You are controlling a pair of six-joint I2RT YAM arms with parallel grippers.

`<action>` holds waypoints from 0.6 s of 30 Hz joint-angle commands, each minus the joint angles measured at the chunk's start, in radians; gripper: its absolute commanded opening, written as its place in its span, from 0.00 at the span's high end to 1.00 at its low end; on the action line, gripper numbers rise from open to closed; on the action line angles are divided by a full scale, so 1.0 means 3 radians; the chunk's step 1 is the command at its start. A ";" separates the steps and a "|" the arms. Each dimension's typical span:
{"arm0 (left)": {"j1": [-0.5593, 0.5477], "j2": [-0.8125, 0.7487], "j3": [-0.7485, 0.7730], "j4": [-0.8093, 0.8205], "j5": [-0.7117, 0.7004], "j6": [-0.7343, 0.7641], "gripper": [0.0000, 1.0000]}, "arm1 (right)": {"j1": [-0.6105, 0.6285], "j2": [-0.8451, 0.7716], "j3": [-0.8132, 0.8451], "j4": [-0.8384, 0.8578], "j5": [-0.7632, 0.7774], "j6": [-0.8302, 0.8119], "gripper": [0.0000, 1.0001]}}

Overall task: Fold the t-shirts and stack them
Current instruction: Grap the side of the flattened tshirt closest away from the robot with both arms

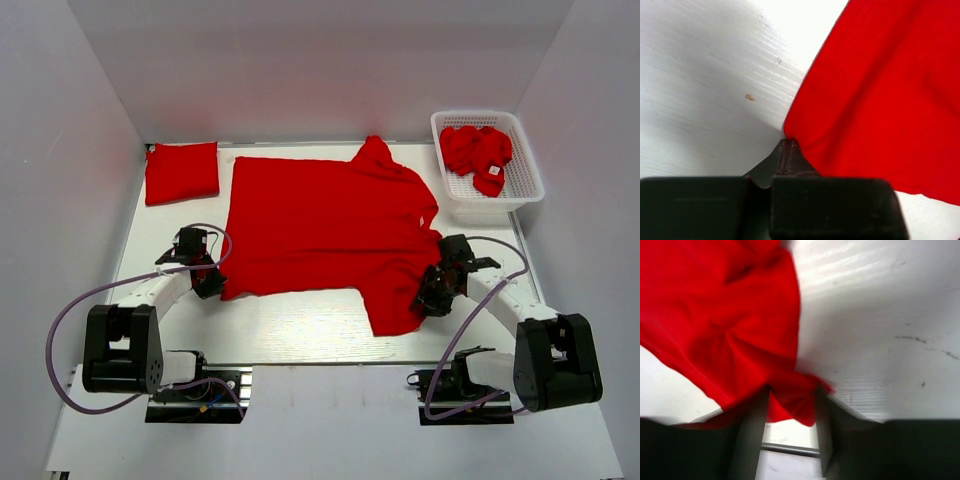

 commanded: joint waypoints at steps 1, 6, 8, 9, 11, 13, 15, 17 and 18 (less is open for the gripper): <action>-0.0018 -0.0090 -0.0041 -0.0158 0.0087 -0.0002 1.00 | 0.0041 -0.0032 -0.0164 0.0021 -0.0145 0.0198 0.69; -0.0018 -0.0167 -0.0072 -0.0270 0.0149 -0.0043 1.00 | 0.0072 -0.0348 -0.0154 -0.0331 -0.0017 0.0311 1.00; -0.0018 -0.0238 -0.0042 -0.0331 0.0210 -0.0079 1.00 | 0.0072 -0.0492 -0.0032 -0.0672 0.0070 0.0383 1.00; -0.0018 -0.0238 -0.0041 -0.0362 0.0210 -0.0079 1.00 | 0.0077 -0.0680 -0.0001 -0.0761 0.0080 0.0403 1.00; -0.0018 -0.0325 -0.0072 -0.0438 0.0241 -0.0079 1.00 | 0.0072 -0.0774 0.0096 -0.0975 0.0070 0.0485 1.00; -0.0018 -0.0387 -0.0072 -0.0550 0.0276 -0.0079 1.00 | 0.0092 -0.0881 0.0142 -0.1190 0.0004 0.0531 1.00; -0.0018 -0.0428 -0.0036 -0.0643 0.0276 -0.0028 1.00 | 0.0092 -0.0902 0.0153 -0.1374 -0.0088 0.0526 1.00; -0.0018 -0.0504 0.0010 -0.0761 0.0276 -0.0028 1.00 | 0.0103 -0.0973 0.0188 -0.1401 -0.0195 0.0475 1.00; -0.0018 -0.0504 0.0010 -0.0761 0.0362 0.0008 1.00 | 0.0103 -0.0999 0.0214 -0.1406 -0.0252 0.0440 1.00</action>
